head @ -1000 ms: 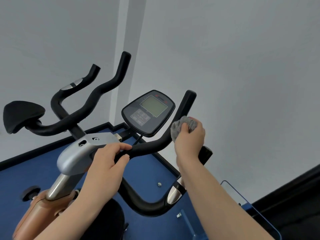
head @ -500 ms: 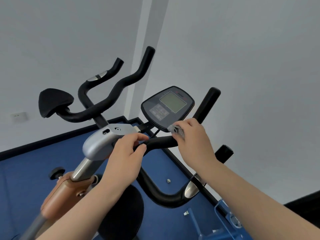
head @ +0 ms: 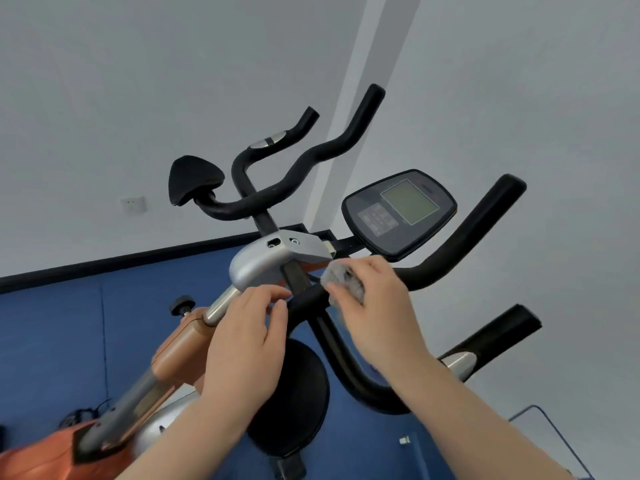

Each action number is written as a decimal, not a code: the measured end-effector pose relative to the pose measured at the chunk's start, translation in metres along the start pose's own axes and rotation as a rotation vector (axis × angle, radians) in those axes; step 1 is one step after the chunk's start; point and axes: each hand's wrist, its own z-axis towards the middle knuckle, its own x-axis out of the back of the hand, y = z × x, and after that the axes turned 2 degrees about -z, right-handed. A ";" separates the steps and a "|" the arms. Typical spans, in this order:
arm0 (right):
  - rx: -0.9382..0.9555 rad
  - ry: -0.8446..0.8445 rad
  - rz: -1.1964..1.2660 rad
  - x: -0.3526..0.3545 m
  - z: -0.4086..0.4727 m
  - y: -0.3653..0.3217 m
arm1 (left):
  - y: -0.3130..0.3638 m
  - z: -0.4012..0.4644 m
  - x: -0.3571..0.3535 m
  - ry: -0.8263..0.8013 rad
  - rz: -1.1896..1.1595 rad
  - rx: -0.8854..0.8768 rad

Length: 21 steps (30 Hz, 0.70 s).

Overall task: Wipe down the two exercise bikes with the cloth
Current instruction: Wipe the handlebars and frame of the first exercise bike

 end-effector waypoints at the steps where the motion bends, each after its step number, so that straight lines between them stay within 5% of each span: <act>1: -0.003 0.046 -0.022 0.011 0.007 0.009 | -0.001 -0.001 0.000 -0.003 0.003 0.012; 4: -0.100 0.189 -0.188 0.028 0.022 0.028 | -0.004 -0.004 0.000 0.024 -0.008 0.051; 7: -0.027 0.158 -0.299 -0.002 0.011 0.011 | -0.005 -0.005 -0.001 0.037 -0.027 0.077; 10: 0.093 -0.070 -0.147 -0.025 -0.001 -0.008 | -0.006 -0.004 -0.003 0.051 -0.042 0.084; 13: 0.010 -0.274 0.160 -0.004 0.024 -0.002 | -0.008 -0.006 -0.002 0.054 -0.057 0.094; 16: 0.087 -0.302 0.123 0.021 0.055 0.004 | -0.009 -0.006 -0.002 0.039 -0.048 0.084; 21: 0.119 -0.586 -0.050 -0.008 0.075 -0.003 | -0.009 -0.006 0.000 0.037 -0.043 0.052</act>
